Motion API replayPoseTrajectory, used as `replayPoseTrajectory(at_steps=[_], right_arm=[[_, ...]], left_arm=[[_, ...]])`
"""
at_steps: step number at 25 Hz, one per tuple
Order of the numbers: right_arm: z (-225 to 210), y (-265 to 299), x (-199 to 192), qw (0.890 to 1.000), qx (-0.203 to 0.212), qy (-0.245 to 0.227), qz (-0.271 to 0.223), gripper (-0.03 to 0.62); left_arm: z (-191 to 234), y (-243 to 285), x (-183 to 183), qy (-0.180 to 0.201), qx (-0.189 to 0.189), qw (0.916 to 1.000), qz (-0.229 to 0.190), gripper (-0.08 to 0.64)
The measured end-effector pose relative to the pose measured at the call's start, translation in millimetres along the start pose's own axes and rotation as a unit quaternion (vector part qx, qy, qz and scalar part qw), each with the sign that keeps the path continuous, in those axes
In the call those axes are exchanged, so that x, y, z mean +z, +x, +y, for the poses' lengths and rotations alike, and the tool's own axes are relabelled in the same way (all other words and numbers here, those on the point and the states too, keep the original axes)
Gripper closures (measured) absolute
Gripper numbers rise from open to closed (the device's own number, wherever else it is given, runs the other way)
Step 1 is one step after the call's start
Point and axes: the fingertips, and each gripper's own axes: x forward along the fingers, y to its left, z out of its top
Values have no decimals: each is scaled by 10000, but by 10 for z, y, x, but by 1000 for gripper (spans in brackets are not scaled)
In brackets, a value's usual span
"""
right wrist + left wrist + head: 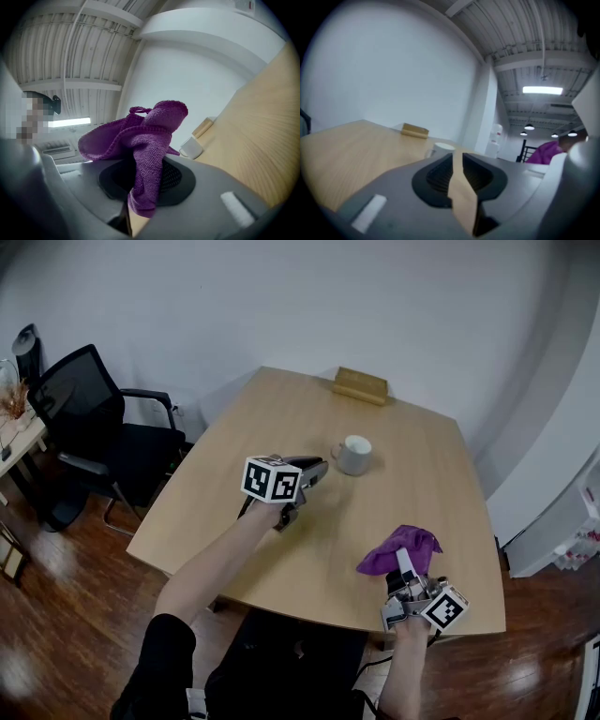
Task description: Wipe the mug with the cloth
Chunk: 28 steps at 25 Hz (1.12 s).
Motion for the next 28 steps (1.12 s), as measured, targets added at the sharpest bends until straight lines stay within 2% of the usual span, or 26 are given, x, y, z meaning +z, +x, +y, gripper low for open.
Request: replayPoseTrajectory(at_steps=[2, 5, 8, 13, 20, 23, 28], right_arm=[[74, 19, -79, 10000, 44, 21, 45, 511], [201, 71, -184, 9997, 173, -4, 161, 511], [318, 113, -253, 9995, 241, -49, 218, 511], [469, 36, -392, 9994, 256, -7, 218, 511], [851, -125, -623, 9991, 354, -118, 223, 511], [964, -120, -685, 9983, 530, -19, 250, 511], [987, -178, -711, 9982, 495, 34, 334, 511]], left_arm=[[-540, -253, -27, 63, -583, 9981, -191, 480], [-1263, -578, -119, 198, -1271, 9904, -499, 525], [-1679, -740, -321, 315, -1616, 9849, -543, 534], [-1865, -949, -619, 359, -1473, 9871, -510, 538], [-2217, -1385, -797, 411, -1562, 9848, -641, 541], [-2254, -1446, -829, 409, -1513, 9854, -663, 540], [-2316, -1469, -801, 441, -1417, 9866, -674, 541]])
